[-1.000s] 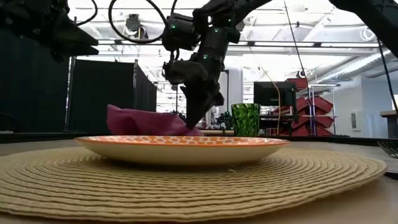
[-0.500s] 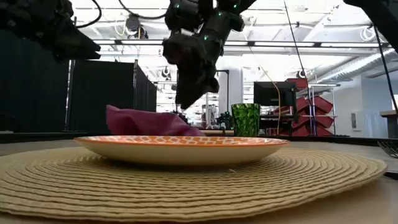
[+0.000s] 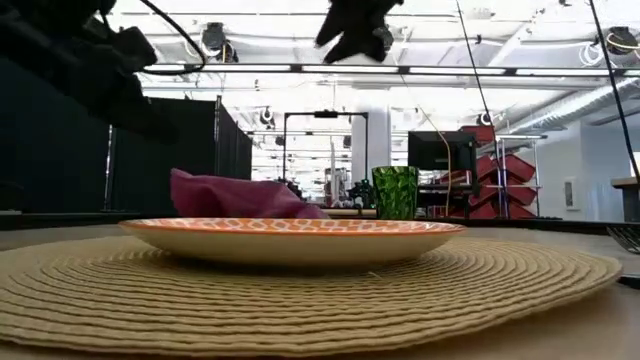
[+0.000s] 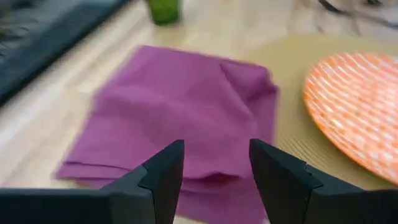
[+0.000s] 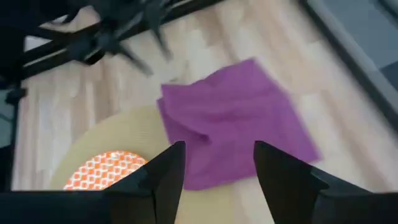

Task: Set table place
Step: Fold the purple table napkin

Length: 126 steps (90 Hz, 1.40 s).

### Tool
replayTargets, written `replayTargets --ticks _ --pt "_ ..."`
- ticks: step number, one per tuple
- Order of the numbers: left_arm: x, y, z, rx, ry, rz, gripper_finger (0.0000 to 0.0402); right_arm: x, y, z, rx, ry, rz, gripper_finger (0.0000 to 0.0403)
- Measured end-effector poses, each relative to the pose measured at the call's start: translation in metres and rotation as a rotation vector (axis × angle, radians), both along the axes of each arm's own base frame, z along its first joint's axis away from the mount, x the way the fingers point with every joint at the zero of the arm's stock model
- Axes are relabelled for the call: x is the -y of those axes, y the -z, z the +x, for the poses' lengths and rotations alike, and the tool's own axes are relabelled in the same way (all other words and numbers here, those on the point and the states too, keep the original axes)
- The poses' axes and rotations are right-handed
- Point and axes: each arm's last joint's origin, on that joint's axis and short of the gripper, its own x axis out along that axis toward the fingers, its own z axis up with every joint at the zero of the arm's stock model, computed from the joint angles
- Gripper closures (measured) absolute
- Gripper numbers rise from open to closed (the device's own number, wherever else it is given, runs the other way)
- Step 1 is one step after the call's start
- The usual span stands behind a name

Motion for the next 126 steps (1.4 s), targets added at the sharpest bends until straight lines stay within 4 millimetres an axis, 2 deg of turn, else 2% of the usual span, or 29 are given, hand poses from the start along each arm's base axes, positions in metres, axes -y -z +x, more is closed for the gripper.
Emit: replayTargets --ticks 13,23,56,79,108,117,126 --pt "0.007 -0.007 0.008 -0.017 0.082 0.04 0.0233 0.014 -0.012 -0.022 -0.012 0.075 -0.029 0.0226" --pt "0.009 -0.002 0.011 -0.107 0.137 0.102 0.0233 0.022 -0.014 -0.03 -0.027 0.099 -0.027 0.0226" --pt "0.008 0.015 0.032 -0.213 0.132 0.297 0.0233 0.028 -0.012 -0.034 -0.067 0.088 -0.038 0.0227" --pt "0.009 0.026 0.038 -0.265 0.151 0.286 0.0233 0.034 -0.01 -0.038 -0.087 0.105 -0.035 0.0227" --pt "0.009 0.031 0.041 -0.283 0.143 0.296 0.0234 0.042 -0.012 -0.042 -0.075 0.116 -0.024 0.0227" --pt "0.008 0.03 0.041 -0.284 0.123 0.314 0.0258 0.041 -0.013 -0.043 -0.068 0.117 -0.021 0.0227" --pt "0.007 0.03 0.04 -0.285 0.102 0.331 0.0333 0.04 -0.016 -0.045 -0.061 0.122 -0.018 0.0227"
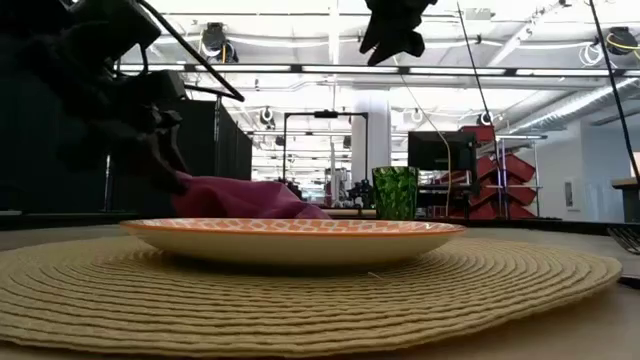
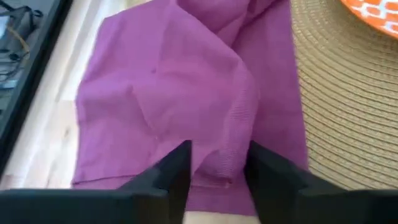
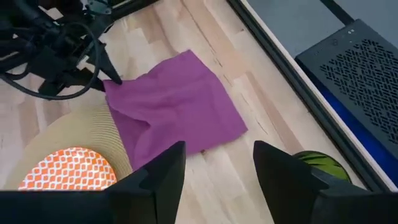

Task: Set table place
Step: Fold the purple table napkin

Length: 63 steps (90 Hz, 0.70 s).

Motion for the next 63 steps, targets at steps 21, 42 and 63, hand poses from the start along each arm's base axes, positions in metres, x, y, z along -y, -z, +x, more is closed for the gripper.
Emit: replayTargets --ticks 21,42,63 --pt "0.0 0.0 0.0 0.015 -0.02 -0.019 0.04 -0.003 -0.007 -0.007 0.018 0.006 -0.002 0.0227" --pt "0.008 0.009 -0.014 -0.107 -0.07 -0.077 0.0401 -0.004 -0.008 -0.011 0.004 0.013 0.002 0.0227" --pt "0.028 0.011 -0.022 -0.126 -0.038 -0.142 0.0401 0.0 -0.008 -0.013 0.0 0.019 -0.005 0.0227"
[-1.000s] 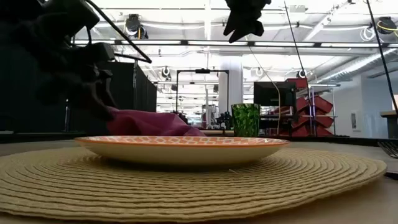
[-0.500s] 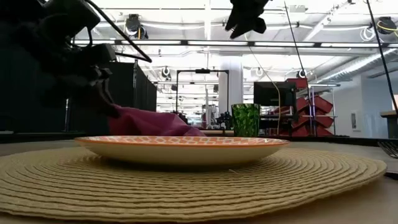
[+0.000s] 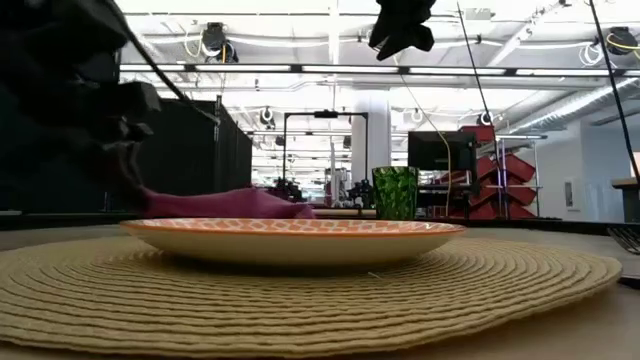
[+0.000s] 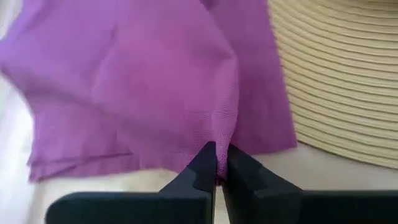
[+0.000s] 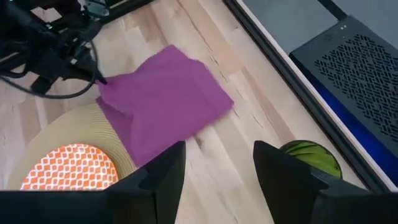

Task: Set table place
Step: Fold the purple table napkin

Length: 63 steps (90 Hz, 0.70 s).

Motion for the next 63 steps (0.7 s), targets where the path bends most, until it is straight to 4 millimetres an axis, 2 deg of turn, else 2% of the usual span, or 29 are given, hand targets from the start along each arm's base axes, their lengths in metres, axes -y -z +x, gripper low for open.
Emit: replayTargets --ticks 15,27,47,53,63 --pt "0.008 0.003 0.001 0.001 0.001 -0.051 0.0402 0.002 0.0 -0.001 0.012 0.007 0.02 0.0227" --pt "0.011 0.005 0.004 0.02 0.011 -0.062 0.0402 -0.01 0.004 0.009 0.021 -0.082 0.083 0.0227" --pt "0.019 -0.015 0.016 0.155 0.07 -0.121 0.0402 -0.024 0.028 0.039 -0.04 -0.164 0.107 0.0235" --pt "0.021 -0.02 0.017 0.146 0.088 -0.141 0.0401 -0.022 0.038 0.048 -0.067 -0.168 0.117 0.0239" --pt "0.022 -0.016 0.014 0.09 0.09 -0.184 0.0389 -0.017 0.052 0.057 -0.106 -0.167 0.13 0.0244"
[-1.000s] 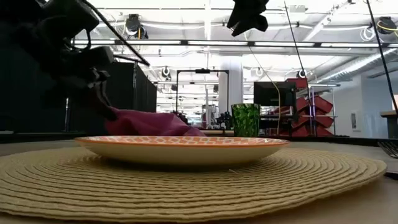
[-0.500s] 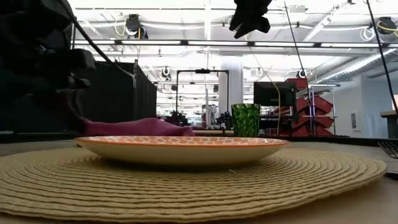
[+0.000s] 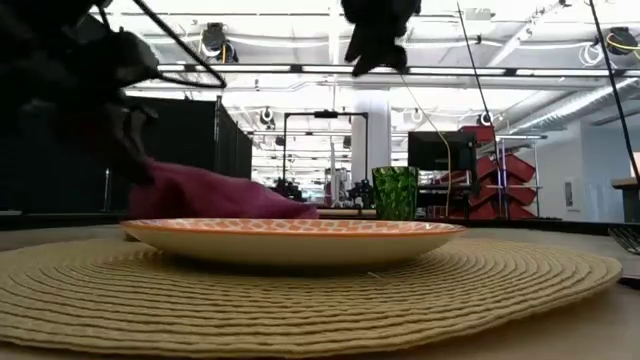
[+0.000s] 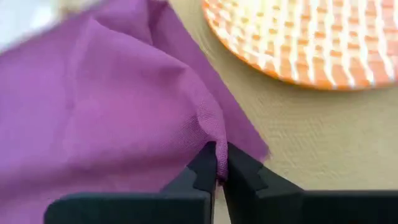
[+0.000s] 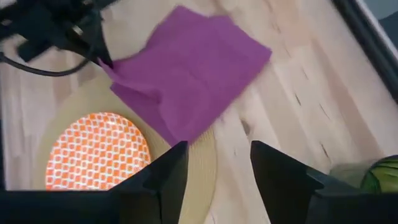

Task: Set table place
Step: Fold the purple table napkin

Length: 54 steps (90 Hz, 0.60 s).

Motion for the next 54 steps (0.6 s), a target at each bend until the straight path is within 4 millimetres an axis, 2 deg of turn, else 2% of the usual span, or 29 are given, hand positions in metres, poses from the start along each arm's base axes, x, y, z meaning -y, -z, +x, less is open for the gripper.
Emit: replayTargets --ticks 13,30,39,46,54 --pt "0.0 0.007 -0.003 -0.06 0.016 -0.022 0.0352 0.006 0.006 0.004 -0.013 0.003 0.003 0.0245" --pt "0.002 0.006 -0.001 -0.037 0.023 -0.08 0.0274 0.01 0.005 0.004 0.009 -0.007 0.011 0.0245" --pt "0.003 0.003 0.0 -0.027 -0.036 -0.135 0.0234 0.012 0.005 0.004 0.018 -0.002 0.007 0.0245" --pt "0.003 0.002 0.0 -0.053 -0.049 -0.168 0.0213 0.014 0.01 0.01 0.027 -0.005 0.007 0.0245" --pt "0.003 0.001 -0.003 -0.102 -0.077 -0.184 0.0202 0.016 0.023 0.02 0.009 -0.039 0.046 0.0245"
